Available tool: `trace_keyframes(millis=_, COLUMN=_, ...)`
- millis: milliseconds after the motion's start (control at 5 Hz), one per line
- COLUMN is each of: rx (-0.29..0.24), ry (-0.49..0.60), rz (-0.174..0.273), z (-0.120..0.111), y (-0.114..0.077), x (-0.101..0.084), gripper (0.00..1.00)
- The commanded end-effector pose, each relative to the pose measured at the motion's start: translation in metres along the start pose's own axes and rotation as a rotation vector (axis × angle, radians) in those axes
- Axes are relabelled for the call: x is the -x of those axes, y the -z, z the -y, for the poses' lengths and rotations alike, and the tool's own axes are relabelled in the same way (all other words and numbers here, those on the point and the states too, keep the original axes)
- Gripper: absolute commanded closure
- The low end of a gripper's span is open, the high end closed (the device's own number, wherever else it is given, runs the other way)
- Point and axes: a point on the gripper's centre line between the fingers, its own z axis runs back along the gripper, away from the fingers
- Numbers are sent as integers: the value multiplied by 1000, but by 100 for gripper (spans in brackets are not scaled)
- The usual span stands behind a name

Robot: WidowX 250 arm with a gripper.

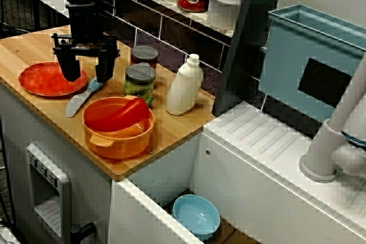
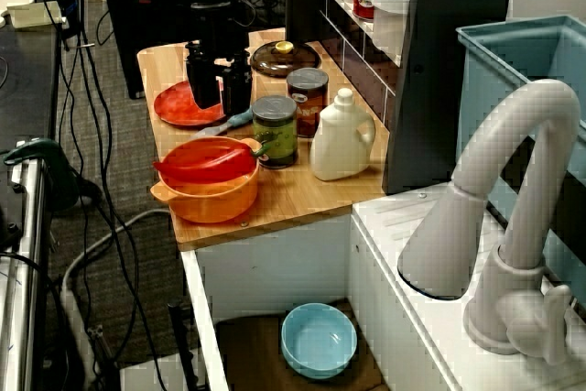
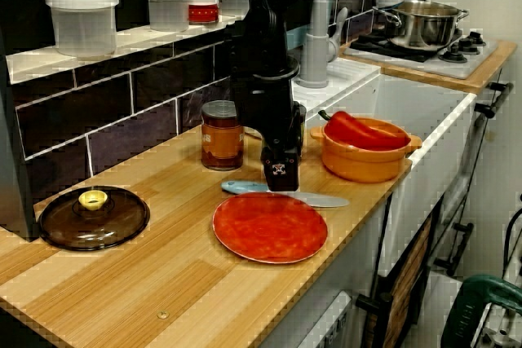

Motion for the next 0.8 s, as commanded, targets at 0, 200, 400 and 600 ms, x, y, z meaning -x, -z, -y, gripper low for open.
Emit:
trace_keyframes(millis=0, rx=-14, ry=11, rz=71, z=3, y=-9, x=-10, gripper=0)
trace_keyframes(millis=200, rx=-26, ry=-1, rz=99, z=1, y=-6, x=-19, gripper=0)
trace_keyframes(millis=400, rx=-45, ry=-3, rz=114, z=0, y=-2, x=-27, gripper=0)
trace_keyframes(millis=600, rx=-48, ry=-15, rz=122, z=-3, y=1, x=-30, gripper=0)
